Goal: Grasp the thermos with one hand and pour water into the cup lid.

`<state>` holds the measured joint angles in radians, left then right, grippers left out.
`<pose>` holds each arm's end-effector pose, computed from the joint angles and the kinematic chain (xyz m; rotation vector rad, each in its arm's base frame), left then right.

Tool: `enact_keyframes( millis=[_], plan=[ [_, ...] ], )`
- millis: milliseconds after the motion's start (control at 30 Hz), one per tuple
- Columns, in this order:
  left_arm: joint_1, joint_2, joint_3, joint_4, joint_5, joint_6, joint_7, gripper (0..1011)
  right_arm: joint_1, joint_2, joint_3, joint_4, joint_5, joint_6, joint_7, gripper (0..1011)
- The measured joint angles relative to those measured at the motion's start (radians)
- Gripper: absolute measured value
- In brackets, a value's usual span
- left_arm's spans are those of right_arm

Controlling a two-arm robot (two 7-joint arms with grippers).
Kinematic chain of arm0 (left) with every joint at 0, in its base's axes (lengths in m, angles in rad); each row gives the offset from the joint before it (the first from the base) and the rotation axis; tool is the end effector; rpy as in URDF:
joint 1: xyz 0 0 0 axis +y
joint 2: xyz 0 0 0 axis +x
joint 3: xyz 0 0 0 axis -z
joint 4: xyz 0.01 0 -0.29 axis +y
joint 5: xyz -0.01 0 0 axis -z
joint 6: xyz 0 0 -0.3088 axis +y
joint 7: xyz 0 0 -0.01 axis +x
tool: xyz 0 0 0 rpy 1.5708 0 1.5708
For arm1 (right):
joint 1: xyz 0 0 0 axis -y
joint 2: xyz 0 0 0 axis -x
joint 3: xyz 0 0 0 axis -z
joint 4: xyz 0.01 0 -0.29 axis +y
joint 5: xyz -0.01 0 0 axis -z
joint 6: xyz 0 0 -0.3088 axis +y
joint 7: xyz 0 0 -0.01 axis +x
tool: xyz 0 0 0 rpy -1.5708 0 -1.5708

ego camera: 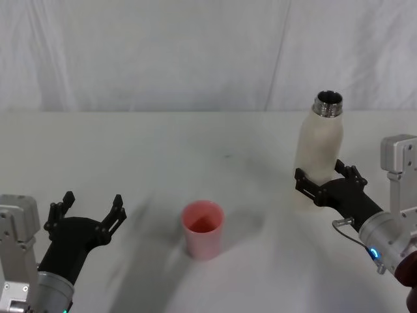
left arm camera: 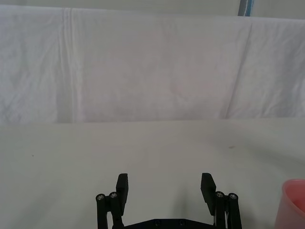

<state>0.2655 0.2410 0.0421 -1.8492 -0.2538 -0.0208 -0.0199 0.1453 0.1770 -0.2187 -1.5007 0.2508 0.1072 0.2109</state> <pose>0.2530 0.0376 -0.2852 -0.0380 0.0140 1.4460 0.3639 0.0132 -0.2811 -0.0179 0.0897 -1.1535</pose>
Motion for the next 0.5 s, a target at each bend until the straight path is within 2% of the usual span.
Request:
enact_keyframes(
  millis=[500],
  plan=[
    [0.0, 0.0, 0.0, 0.0, 0.0, 0.0, 0.0, 1001, 0.036, -0.005, -0.01, 0.053, 0.001, -0.012, 0.002, 1000]
  ],
)
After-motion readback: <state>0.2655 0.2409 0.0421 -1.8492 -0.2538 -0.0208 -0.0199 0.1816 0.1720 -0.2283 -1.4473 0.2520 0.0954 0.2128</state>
